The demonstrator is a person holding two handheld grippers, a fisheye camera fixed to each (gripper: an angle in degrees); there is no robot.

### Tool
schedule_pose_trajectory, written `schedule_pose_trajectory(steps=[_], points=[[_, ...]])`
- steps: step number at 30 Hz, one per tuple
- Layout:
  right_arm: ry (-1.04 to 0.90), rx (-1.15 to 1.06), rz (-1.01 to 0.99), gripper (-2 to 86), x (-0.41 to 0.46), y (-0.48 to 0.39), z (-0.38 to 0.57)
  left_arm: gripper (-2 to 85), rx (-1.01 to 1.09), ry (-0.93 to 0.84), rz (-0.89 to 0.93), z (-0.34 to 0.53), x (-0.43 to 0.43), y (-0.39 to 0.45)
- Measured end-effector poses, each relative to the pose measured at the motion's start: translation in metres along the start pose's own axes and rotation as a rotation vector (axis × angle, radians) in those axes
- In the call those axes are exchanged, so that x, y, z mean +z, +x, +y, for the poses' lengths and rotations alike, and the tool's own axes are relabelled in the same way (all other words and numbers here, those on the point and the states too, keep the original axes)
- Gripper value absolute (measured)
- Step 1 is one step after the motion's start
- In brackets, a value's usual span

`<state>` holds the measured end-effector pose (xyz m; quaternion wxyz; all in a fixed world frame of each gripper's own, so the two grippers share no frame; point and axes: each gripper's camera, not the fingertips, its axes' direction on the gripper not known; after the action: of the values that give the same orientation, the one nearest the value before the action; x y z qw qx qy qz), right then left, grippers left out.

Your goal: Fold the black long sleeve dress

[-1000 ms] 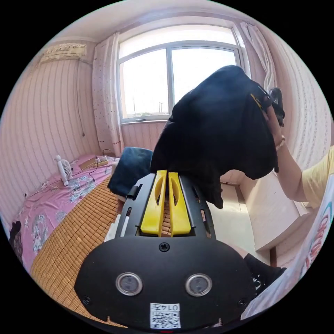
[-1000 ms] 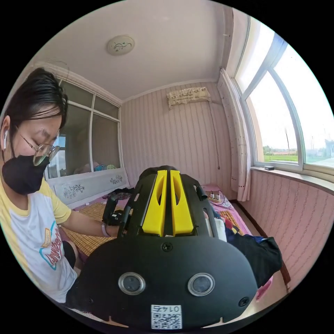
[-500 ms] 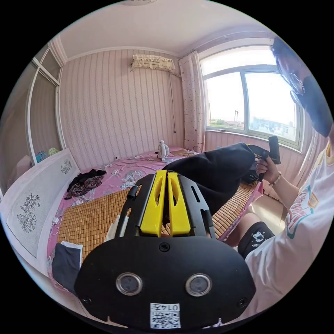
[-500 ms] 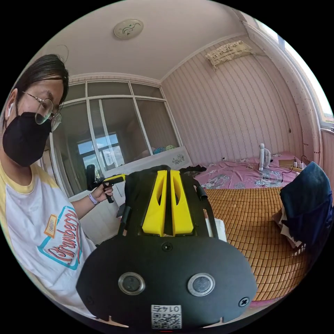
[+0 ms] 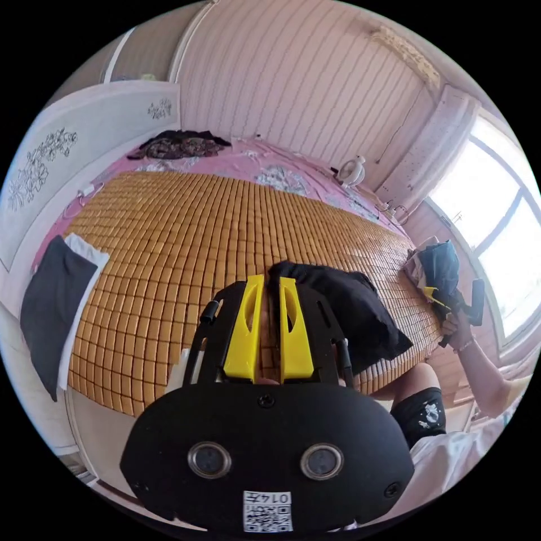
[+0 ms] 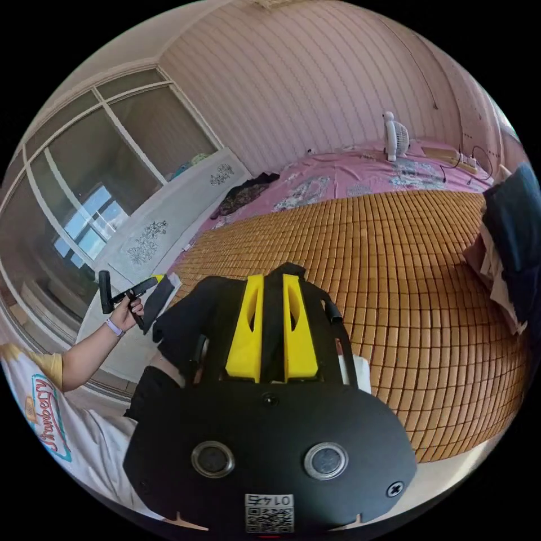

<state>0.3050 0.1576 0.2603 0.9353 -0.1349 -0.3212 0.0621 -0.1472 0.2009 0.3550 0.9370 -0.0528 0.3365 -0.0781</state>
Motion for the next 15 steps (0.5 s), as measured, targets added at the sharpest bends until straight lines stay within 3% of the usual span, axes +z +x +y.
schedule_pose_trajectory(steps=[6,11,15], points=[[-0.255,0.086,0.197,12.8,0.067,0.019,0.036,8.5,-0.055,-0.134,0.007,0.021,-0.003,-0.008],[-0.308,0.07,0.26,12.8,0.087,0.006,0.039,11.8,-0.012,-0.256,-0.083,0.011,-0.003,0.015],[-0.357,0.041,0.297,12.7,0.092,-0.006,0.036,7.4,0.067,-0.319,-0.152,0.008,-0.016,0.029]])
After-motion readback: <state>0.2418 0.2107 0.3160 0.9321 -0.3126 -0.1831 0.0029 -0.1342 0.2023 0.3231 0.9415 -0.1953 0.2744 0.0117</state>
